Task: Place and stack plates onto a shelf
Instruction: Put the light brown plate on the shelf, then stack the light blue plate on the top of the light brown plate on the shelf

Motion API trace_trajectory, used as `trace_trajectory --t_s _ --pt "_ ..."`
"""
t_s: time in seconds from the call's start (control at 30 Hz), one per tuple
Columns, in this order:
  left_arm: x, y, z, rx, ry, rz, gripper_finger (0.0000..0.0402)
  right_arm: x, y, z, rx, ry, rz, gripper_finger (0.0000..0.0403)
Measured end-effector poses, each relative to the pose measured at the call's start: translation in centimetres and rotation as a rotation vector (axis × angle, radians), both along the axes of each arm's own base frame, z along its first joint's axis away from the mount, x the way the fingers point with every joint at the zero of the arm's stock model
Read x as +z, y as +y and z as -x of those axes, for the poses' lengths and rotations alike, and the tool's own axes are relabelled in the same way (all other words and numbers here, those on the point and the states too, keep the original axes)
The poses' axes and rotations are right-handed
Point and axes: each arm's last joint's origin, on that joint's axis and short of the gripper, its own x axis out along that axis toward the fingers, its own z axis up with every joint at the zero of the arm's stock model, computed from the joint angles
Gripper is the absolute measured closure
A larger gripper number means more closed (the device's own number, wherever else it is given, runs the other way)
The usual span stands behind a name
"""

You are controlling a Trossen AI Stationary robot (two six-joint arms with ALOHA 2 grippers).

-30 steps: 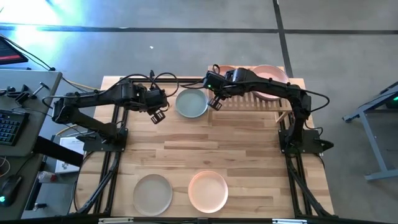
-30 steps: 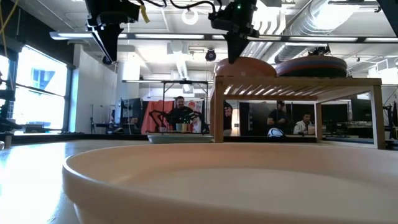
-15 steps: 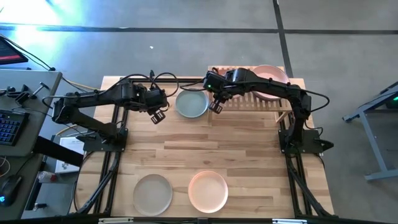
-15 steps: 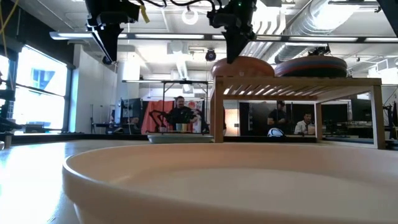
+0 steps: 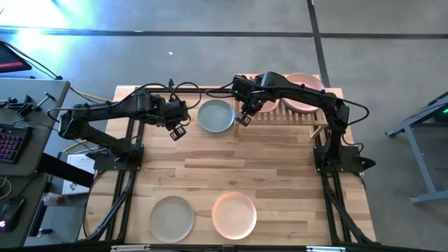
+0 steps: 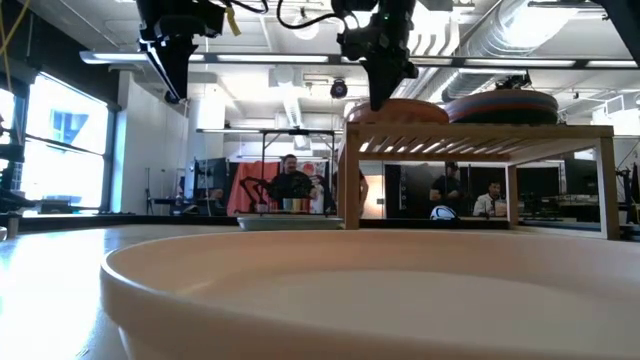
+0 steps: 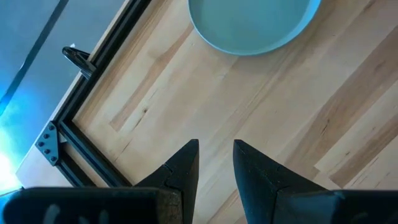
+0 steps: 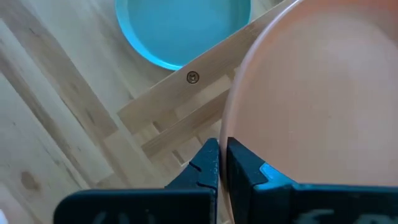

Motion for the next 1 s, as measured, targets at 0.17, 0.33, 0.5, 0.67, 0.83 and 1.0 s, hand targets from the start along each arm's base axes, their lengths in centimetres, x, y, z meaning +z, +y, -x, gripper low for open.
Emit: trace_trajectory --t_s 0.17,0.33,0.5,0.67,0.83,1.0 --pt "0.0 0.0 0.0 -0.004 -0.003 0.015 0.0312 0.0 -0.3 0.1 -0.004 -0.005 -0.020 0.0403" --pt "0.0 -0.1 0.0 -0.005 -0.003 0.021 0.0312 0.0 -0.5 0.2 0.002 -0.001 -0.015 0.0397" --pt "0.0 -0.1 0.0 -0.006 -0.003 0.021 0.0312 0.0 -0.5 0.2 0.002 0.000 -0.015 0.0368" --pt "0.0 -0.1 0.0 -0.007 -0.003 0.021 0.0312 0.0 -0.5 0.1 -0.001 -0.005 -0.014 0.0344" --pt "0.0 -0.1 -0.1 -0.047 0.012 0.014 0.0312 0.6 -0.2 0.0 -0.016 -0.047 -0.045 0.0339" --pt "0.0 0.1 -0.9 -0.142 -0.014 -0.019 0.0312 3.2 1.1 -0.2 -0.006 -0.145 -0.061 0.0339"
